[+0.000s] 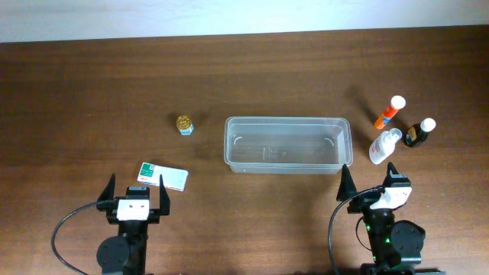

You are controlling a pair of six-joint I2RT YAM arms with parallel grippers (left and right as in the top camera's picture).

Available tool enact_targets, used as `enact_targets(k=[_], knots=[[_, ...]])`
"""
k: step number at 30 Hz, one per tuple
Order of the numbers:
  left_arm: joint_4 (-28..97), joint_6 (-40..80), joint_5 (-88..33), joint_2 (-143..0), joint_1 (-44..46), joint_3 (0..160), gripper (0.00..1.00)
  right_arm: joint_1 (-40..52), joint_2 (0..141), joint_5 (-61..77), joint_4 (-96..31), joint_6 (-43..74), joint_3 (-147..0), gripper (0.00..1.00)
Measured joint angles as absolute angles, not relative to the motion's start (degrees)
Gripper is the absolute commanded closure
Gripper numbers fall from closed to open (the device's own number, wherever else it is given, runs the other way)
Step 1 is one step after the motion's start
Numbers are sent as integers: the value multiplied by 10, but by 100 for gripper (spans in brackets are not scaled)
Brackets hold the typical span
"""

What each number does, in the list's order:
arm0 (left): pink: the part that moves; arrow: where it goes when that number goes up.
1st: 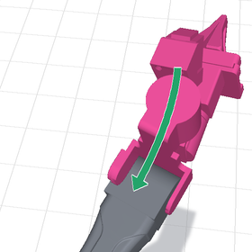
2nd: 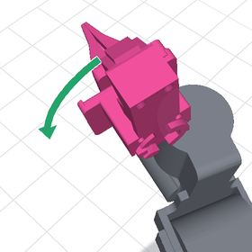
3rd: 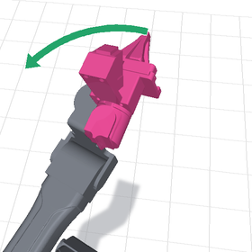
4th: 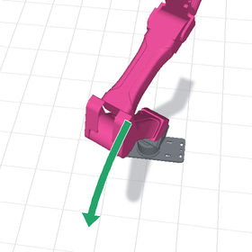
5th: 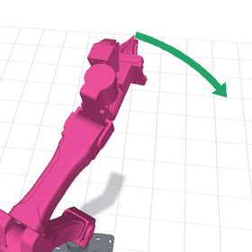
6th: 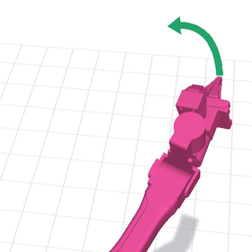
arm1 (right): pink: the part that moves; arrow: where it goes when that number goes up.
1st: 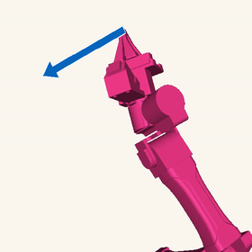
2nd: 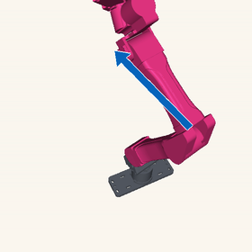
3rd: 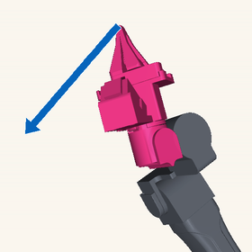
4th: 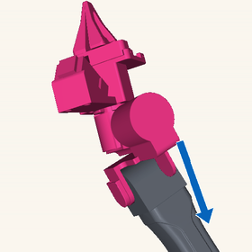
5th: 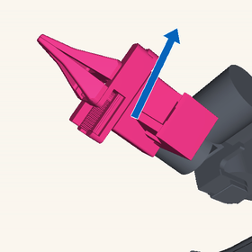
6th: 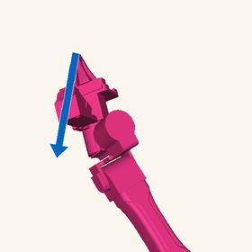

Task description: Pack container

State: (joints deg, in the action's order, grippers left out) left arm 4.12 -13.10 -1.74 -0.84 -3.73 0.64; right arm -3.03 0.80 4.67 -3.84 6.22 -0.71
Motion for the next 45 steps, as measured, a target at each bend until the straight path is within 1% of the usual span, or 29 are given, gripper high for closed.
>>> enact_targets(k=[26, 34, 37, 42, 45], knots=[[41, -131, -17, -8, -37, 6, 0, -30, 8, 51, -37, 62, -7, 2], [41, -131, -17, -8, -37, 6, 0, -30, 8, 73, 47, 62, -6, 2], [41, -131, -17, -8, -37, 6, 0, -30, 8, 92, 46, 62, -7, 2], [41, -131, -17, -8, -37, 6, 0, -30, 8, 103, 43, 62, -36, 2], [41, -131, -17, -8, -37, 6, 0, -30, 12, 100, 17, 61, -90, 2]])
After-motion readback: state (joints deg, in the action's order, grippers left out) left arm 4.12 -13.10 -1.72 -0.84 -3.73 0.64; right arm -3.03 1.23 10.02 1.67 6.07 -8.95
